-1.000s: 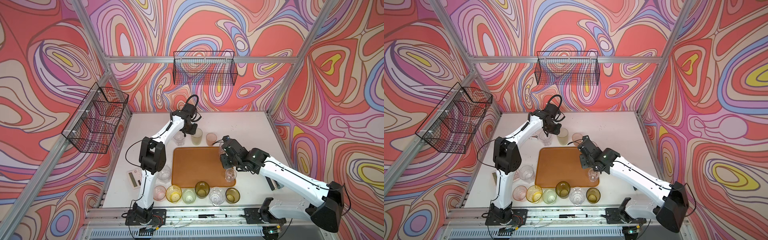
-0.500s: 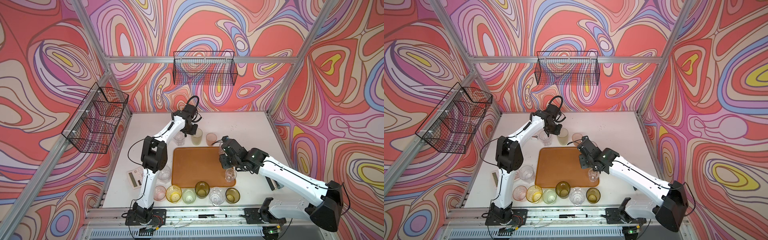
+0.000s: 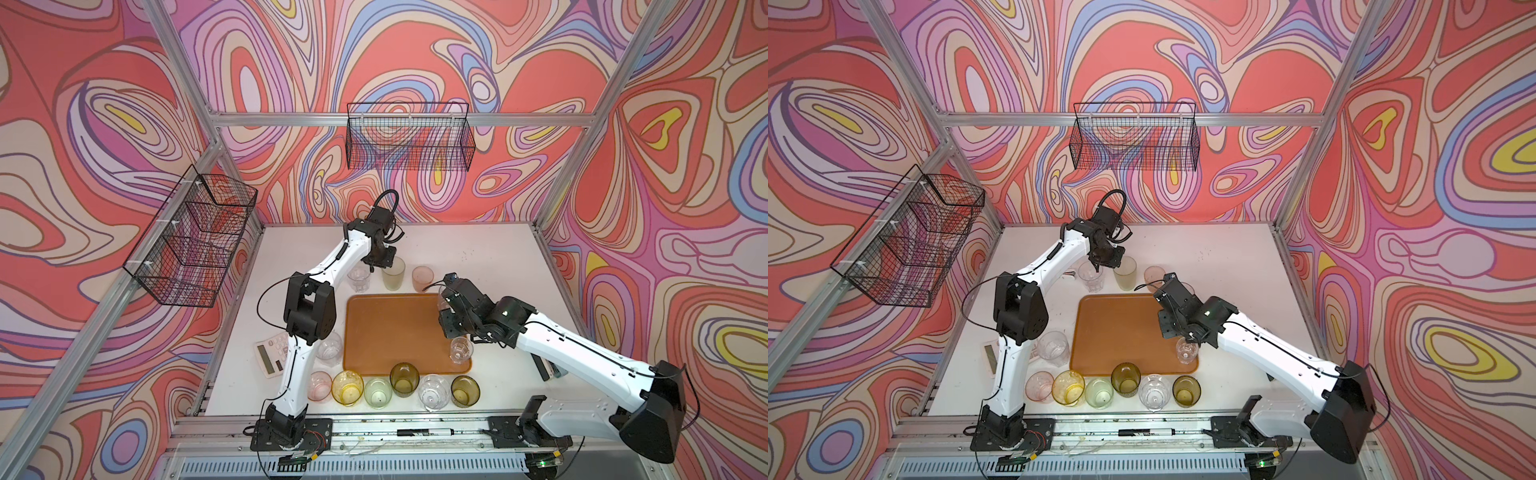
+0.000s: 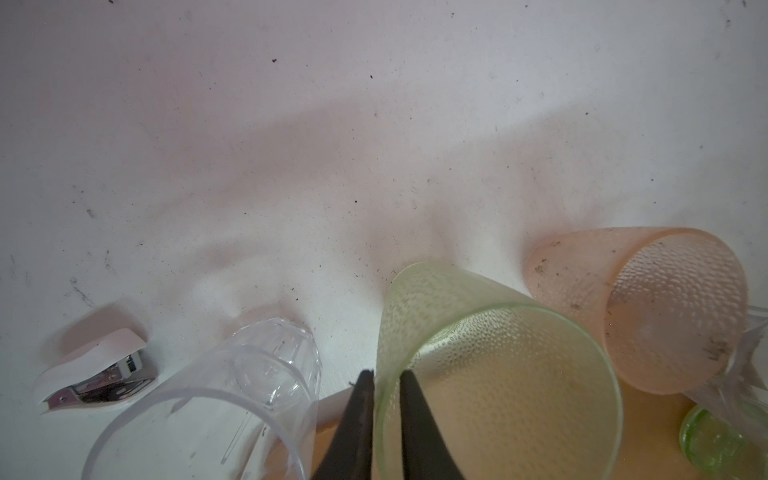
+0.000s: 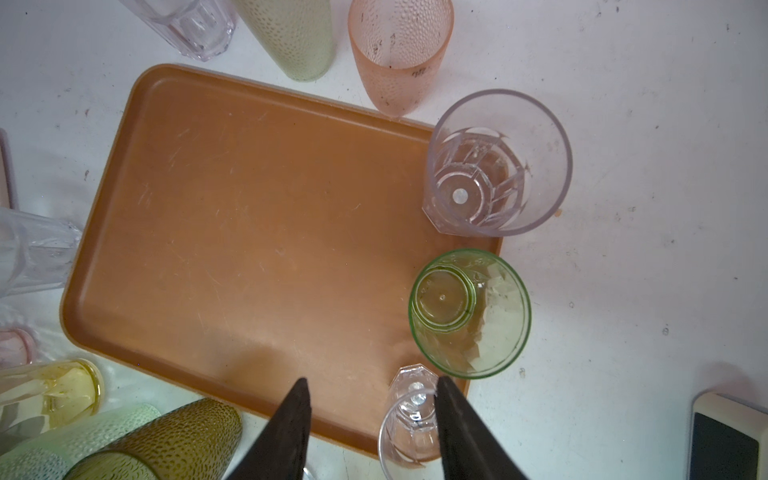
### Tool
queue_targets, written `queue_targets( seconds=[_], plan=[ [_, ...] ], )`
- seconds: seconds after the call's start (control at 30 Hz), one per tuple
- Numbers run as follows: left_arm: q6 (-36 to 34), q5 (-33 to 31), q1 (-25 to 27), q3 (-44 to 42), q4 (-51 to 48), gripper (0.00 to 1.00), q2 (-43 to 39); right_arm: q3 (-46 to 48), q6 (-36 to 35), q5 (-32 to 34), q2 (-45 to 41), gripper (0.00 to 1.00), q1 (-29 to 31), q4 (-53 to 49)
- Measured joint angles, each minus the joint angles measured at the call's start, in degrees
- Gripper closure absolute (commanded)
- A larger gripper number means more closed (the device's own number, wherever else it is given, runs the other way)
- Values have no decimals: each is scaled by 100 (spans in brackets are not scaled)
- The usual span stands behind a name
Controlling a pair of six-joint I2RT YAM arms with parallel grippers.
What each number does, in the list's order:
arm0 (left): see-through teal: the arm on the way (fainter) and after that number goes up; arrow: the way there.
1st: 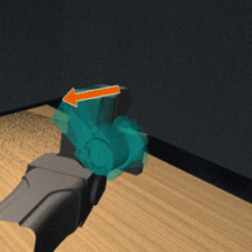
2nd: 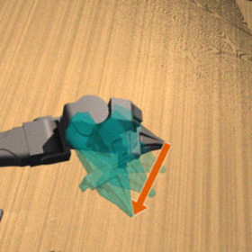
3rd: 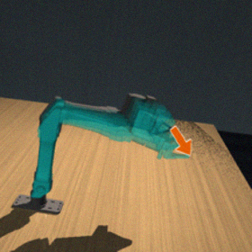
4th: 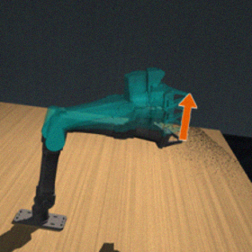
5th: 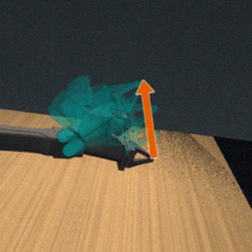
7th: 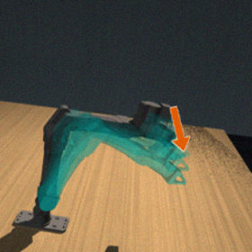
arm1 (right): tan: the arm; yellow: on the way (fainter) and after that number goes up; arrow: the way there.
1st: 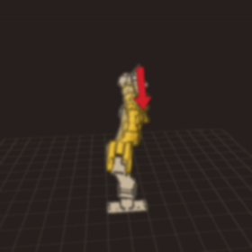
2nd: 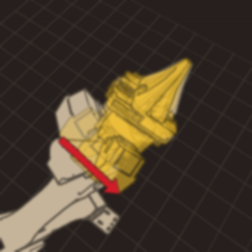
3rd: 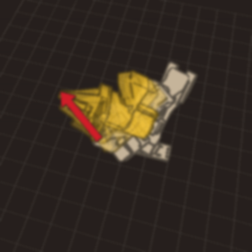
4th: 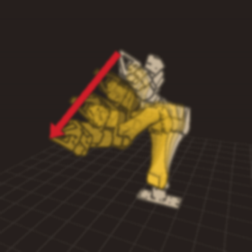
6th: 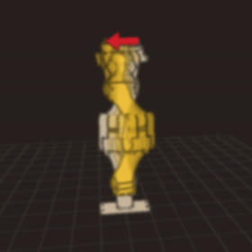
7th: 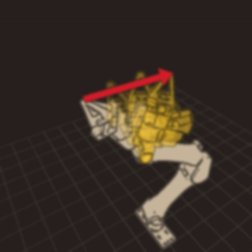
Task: Place the glasses into the tray
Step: 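Lower left gripper onto the pale green glass rim and close it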
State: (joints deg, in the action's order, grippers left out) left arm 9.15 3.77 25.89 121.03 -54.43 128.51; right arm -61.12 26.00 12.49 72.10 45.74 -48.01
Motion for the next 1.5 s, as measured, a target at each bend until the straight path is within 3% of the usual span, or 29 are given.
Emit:
queue_targets(
  seconds=[0.7, 1.5],
  plan=[
    [-120, -127, 2, 125, -236, 100, -9, 0, 0, 13, -4, 50, 0, 2],
    [170, -122, 125, 170, -872, 100, -1008, -168, -70, 87, -326, 32, 0, 66]
  ],
)
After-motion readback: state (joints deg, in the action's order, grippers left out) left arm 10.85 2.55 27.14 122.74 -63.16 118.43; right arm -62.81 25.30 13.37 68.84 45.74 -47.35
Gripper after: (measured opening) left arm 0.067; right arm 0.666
